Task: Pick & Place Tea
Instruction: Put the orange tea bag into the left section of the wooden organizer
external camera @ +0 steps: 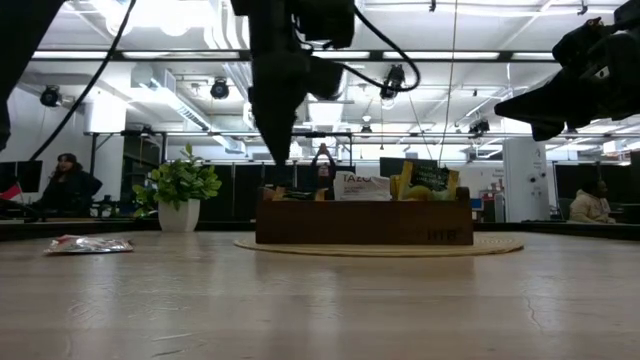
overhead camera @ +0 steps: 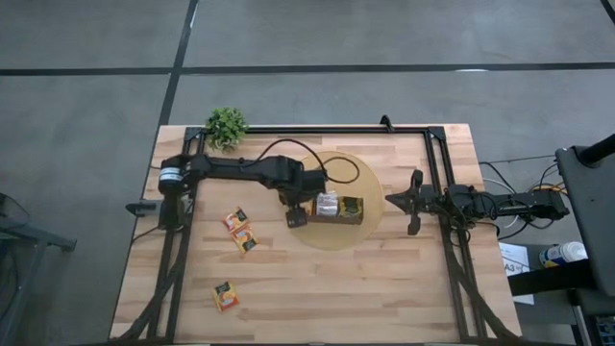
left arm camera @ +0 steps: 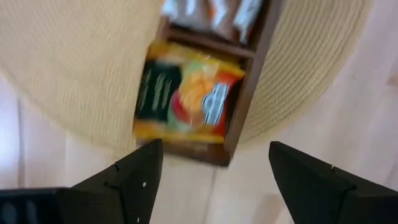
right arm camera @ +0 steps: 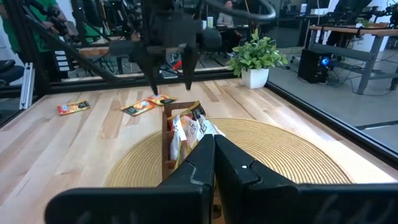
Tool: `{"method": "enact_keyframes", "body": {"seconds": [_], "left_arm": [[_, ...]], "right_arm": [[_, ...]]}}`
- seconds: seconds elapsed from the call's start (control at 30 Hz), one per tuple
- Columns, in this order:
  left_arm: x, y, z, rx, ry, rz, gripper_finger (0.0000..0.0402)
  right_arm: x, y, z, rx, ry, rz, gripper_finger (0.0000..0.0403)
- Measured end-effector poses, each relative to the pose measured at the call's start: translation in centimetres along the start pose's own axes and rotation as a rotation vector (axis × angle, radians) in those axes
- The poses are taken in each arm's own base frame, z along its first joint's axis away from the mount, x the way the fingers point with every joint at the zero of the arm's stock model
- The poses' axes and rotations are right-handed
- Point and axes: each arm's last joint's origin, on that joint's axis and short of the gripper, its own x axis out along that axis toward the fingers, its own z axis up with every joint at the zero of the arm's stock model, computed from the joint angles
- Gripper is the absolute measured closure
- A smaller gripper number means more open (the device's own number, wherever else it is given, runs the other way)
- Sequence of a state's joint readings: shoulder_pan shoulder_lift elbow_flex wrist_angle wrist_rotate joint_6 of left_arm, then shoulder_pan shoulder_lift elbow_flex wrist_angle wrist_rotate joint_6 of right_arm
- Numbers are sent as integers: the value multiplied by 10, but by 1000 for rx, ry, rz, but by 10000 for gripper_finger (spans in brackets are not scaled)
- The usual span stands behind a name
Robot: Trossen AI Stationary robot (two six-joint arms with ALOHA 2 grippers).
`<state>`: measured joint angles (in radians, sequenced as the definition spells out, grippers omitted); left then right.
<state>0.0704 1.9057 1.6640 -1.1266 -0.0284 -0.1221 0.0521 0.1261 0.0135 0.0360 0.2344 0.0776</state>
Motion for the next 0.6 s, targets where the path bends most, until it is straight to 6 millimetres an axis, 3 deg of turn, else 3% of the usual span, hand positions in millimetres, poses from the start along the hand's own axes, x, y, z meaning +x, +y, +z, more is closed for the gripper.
{"method": "enact_keyframes", "body": {"seconds": [0.33, 0.6], "left_arm": [[-36, 3, -20, -308, 10, 5, 115], [-58, 5, -30, -342, -25, -5, 115]], "right_arm": [[0, 0, 0, 0, 0, 0, 394], [0, 0, 0, 0, 0, 0, 394]]}}
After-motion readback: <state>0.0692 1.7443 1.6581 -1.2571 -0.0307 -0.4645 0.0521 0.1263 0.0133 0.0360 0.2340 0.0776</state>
